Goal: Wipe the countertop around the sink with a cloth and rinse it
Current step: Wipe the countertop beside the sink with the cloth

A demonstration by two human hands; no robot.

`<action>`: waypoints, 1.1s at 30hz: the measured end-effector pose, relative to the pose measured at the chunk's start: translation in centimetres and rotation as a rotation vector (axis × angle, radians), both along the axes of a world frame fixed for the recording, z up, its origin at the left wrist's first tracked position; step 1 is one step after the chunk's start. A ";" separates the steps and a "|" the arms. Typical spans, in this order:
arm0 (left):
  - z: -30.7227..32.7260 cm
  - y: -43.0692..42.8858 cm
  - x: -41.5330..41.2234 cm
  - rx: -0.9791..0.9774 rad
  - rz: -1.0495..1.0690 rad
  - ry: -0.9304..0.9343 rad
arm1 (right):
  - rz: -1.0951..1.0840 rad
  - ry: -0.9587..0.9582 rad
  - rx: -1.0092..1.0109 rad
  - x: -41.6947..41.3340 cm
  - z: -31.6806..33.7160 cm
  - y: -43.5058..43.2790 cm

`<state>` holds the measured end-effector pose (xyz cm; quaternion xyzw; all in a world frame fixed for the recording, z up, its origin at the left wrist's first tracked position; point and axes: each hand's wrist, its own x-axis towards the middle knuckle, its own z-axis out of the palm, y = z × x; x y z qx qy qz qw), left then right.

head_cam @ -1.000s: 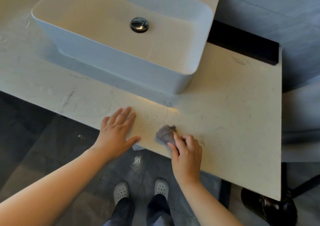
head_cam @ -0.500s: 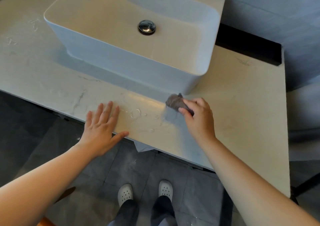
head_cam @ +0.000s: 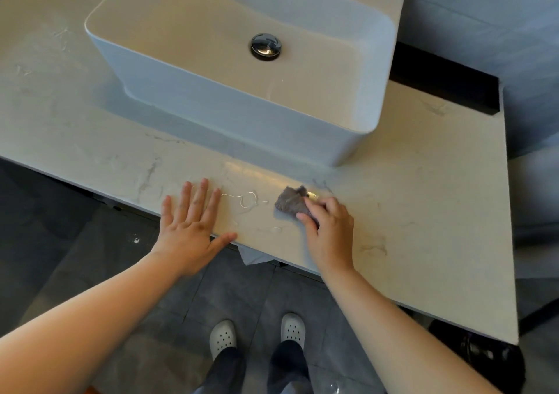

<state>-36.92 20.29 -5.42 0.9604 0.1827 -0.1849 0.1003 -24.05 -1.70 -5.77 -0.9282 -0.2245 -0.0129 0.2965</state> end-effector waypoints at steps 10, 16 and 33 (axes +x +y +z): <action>0.1 0.2 0.0 0.002 -0.020 -0.002 | 0.101 0.194 0.023 -7.9 1.1 -1.9; 0.9 1.6 -0.3 0.044 -0.087 -0.042 | 0.003 0.201 0.094 -4.3 3.9 -0.7; 0.4 2.1 -0.3 0.092 -0.124 -0.092 | -0.060 -0.008 -0.013 5.1 0.0 6.5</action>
